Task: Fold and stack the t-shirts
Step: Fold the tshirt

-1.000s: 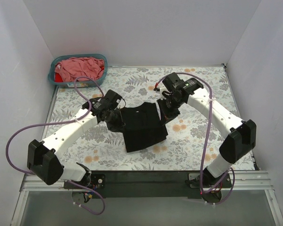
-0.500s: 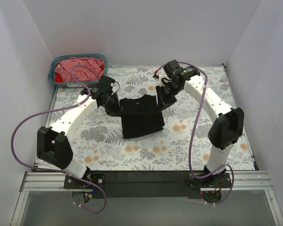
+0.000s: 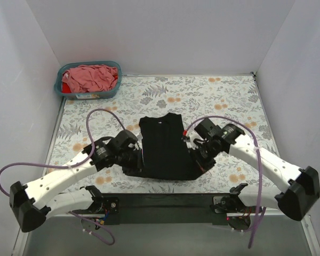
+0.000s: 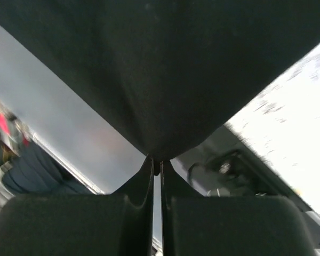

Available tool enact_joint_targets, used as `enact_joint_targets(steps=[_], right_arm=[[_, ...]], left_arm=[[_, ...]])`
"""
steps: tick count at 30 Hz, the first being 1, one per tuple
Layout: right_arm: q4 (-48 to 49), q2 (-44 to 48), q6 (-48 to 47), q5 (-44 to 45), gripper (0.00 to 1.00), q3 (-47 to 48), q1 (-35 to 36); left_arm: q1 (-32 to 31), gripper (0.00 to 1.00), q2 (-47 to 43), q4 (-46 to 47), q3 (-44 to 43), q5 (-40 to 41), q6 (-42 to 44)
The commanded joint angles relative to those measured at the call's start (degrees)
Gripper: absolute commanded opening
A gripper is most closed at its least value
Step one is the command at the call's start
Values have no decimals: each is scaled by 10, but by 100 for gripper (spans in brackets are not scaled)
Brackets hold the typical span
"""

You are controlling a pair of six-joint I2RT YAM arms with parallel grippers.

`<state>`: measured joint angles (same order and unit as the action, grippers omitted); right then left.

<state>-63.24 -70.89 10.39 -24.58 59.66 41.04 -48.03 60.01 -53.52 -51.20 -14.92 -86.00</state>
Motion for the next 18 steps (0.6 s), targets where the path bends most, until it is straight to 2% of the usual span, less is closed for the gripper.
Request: enact_joint_targets(steps=[1,3,6,9,10,11,14,15,18], right_arm=[[-4,77,69,-39,1,-61,83],[-3,120,98,-52,1,-89,116],[-9,158,125,-79,1,-93,154],[-14,151,109,-56,1,-37,153],[-15,138,105,-33,1,6,148],[-15,123,101,-25,1,32,143],[-14,31,76,1,1,107,109],[-14,15,58,1,1,120,95],[-14,-43,18,-19,1,165,30]], left_arm=[[-73,0,-80,-12,29,-24,-97],[-143,0,-91,-31,28,-26,-121],[-214,0,-82,-46,7,-25,-150],[-218,0,-53,-70,-43,4,-153],[-216,0,-46,-77,-61,48,-153],[-208,0,-22,-84,-97,66,-139],[-122,0,32,-86,-140,64,-69],[-73,0,40,-81,-144,57,-54],[13,0,63,-56,-152,40,-2]])
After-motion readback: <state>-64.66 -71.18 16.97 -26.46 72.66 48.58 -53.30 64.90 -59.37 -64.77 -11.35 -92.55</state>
